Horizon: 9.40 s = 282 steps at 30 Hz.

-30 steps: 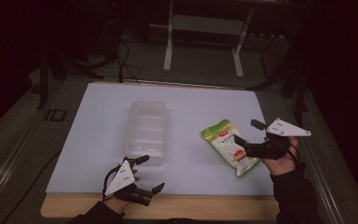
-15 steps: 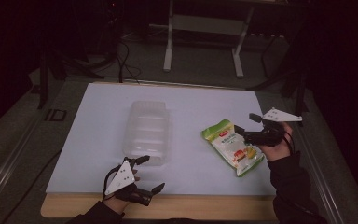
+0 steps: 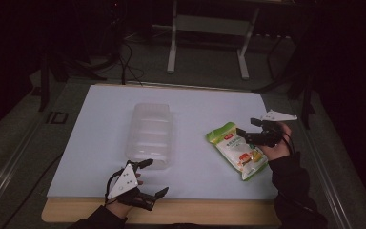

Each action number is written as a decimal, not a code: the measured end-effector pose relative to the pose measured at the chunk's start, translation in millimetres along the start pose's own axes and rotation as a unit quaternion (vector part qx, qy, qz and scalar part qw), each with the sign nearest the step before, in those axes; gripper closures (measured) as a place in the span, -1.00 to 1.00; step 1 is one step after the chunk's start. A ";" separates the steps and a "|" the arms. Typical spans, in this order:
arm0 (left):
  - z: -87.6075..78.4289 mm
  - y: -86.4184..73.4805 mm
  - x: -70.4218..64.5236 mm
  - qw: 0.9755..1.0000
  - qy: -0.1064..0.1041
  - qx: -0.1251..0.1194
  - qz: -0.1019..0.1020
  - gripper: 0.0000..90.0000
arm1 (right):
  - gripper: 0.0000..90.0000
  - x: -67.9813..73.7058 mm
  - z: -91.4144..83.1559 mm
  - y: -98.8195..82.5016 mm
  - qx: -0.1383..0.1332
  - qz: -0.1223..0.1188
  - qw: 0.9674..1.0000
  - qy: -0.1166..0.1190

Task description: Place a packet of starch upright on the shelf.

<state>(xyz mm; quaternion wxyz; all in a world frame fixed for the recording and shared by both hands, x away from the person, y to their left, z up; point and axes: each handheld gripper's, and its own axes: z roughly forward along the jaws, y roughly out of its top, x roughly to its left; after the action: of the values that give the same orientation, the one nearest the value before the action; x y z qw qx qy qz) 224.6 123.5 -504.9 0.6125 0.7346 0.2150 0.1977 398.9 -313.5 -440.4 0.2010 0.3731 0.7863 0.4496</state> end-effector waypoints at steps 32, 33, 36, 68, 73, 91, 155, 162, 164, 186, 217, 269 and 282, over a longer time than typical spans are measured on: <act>1.4 -1.5 0.5 1.000 -0.003 0.007 -0.001 -0.96 | -0.35 -42.4 76.1 -32.3 0.108 0.029 0.993 0.022; 1.4 -1.5 0.5 1.000 -0.003 0.007 -0.001 -0.96 | -0.35 -42.4 76.1 -32.3 0.108 0.029 0.993 0.022; 2.5 -1.7 -0.8 1.000 -0.006 0.010 0.003 -0.96 | -0.40 -43.3 83.3 -33.6 0.139 0.029 0.990 0.017; 4.2 -2.2 -1.2 1.000 -0.004 0.014 0.003 -0.96 | 0.83 -28.3 84.7 -31.7 0.184 0.057 0.981 -0.014; 4.0 -2.0 -0.9 1.000 -0.005 0.013 0.004 -0.96 | 0.85 -26.4 75.9 -25.3 0.168 0.066 0.984 -0.010; 4.6 -1.3 -3.3 1.000 0.000 0.009 0.011 -0.96 | 0.90 3.6 10.7 2.4 0.056 0.062 0.996 0.018; 122.8 100.8 7.7 0.994 -0.075 0.065 -0.045 0.79 | 0.93 114.7 -58.6 65.6 -0.109 0.028 0.981 0.158; 122.0 107.3 12.7 0.992 -0.084 0.080 -0.039 0.79 | 0.92 112.8 -59.1 65.0 -0.111 0.027 0.981 0.157; 121.7 109.7 14.8 0.992 -0.083 0.085 -0.031 0.80 | 0.92 112.7 -59.5 65.3 -0.112 0.022 0.981 0.154; 93.4 159.6 69.0 0.995 -0.047 0.093 0.003 0.81 | -0.71 89.2 -76.4 32.4 -0.132 0.002 0.988 0.077; 42.7 152.9 208.9 0.991 -0.010 0.119 0.056 0.80 | -0.68 71.3 -63.3 -8.8 -0.097 0.067 0.985 0.123; 75.3 63.4 258.7 0.984 -0.007 0.162 -0.079 -0.44 | -0.66 59.8 -57.6 -23.3 -0.077 0.095 0.983 0.135; 54.5 75.4 246.3 0.979 0.040 0.154 -0.125 -0.98 | -0.66 60.0 -59.3 -26.2 -0.068 0.089 0.985 0.128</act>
<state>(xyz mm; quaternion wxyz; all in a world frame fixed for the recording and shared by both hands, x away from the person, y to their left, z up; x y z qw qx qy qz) 464.6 204.7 -433.3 0.5033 0.7787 0.3571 0.1132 311.2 -308.8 -431.1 0.0825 0.3662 0.7369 0.5621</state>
